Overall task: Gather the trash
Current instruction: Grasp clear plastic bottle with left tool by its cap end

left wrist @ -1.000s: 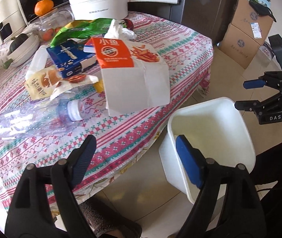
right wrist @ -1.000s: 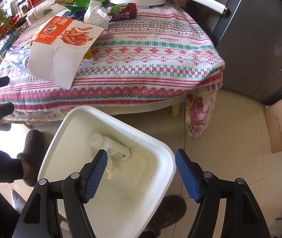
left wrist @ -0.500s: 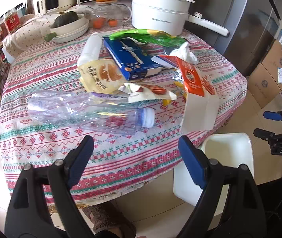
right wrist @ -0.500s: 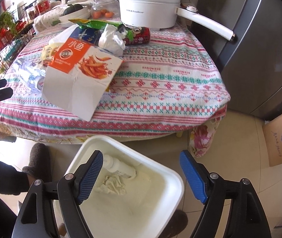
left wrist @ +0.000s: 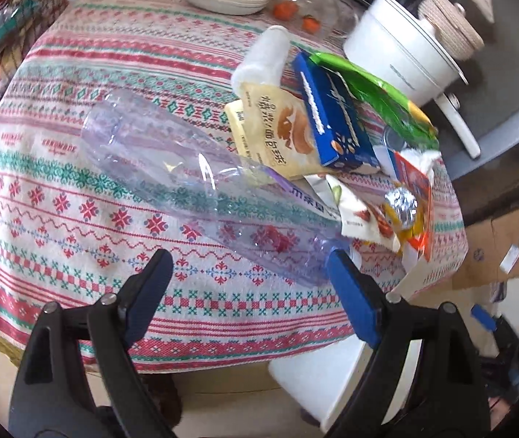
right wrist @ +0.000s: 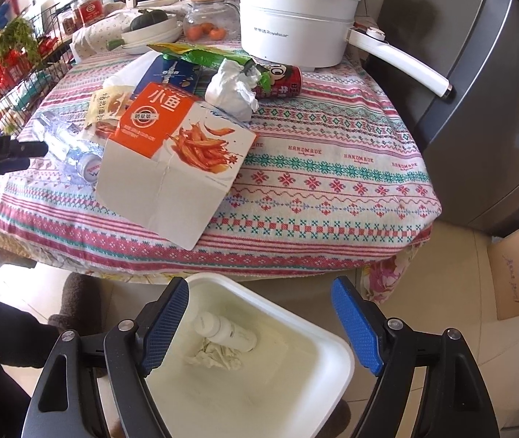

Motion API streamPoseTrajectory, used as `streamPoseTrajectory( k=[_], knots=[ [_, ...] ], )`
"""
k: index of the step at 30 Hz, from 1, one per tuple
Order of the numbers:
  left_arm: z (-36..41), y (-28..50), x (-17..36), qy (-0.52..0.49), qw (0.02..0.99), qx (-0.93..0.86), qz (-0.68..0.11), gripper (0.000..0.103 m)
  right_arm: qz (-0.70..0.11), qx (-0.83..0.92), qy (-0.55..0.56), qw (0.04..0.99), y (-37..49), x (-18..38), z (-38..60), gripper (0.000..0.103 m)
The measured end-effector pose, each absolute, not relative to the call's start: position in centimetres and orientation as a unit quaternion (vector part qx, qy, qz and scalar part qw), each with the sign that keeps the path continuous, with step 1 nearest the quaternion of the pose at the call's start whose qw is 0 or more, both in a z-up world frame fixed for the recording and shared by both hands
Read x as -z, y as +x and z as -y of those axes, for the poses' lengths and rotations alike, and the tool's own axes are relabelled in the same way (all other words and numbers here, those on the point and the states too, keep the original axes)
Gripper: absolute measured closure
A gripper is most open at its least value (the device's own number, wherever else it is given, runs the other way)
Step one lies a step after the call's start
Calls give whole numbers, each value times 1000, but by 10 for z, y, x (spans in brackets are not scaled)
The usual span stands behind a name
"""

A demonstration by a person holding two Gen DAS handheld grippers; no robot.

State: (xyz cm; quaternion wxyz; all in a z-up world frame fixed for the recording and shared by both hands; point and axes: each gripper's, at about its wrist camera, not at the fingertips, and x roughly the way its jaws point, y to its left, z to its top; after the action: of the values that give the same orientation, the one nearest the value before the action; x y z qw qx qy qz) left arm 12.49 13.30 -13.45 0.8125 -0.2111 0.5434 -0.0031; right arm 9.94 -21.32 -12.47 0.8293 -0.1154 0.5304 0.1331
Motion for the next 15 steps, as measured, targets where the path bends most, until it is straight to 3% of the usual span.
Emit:
streamPoseTrajectory(
  k=[15],
  knots=[
    [-129,175,155,-290,778,-123,-544,16,-533,-130,-94,831,116,122,206,21]
  ],
)
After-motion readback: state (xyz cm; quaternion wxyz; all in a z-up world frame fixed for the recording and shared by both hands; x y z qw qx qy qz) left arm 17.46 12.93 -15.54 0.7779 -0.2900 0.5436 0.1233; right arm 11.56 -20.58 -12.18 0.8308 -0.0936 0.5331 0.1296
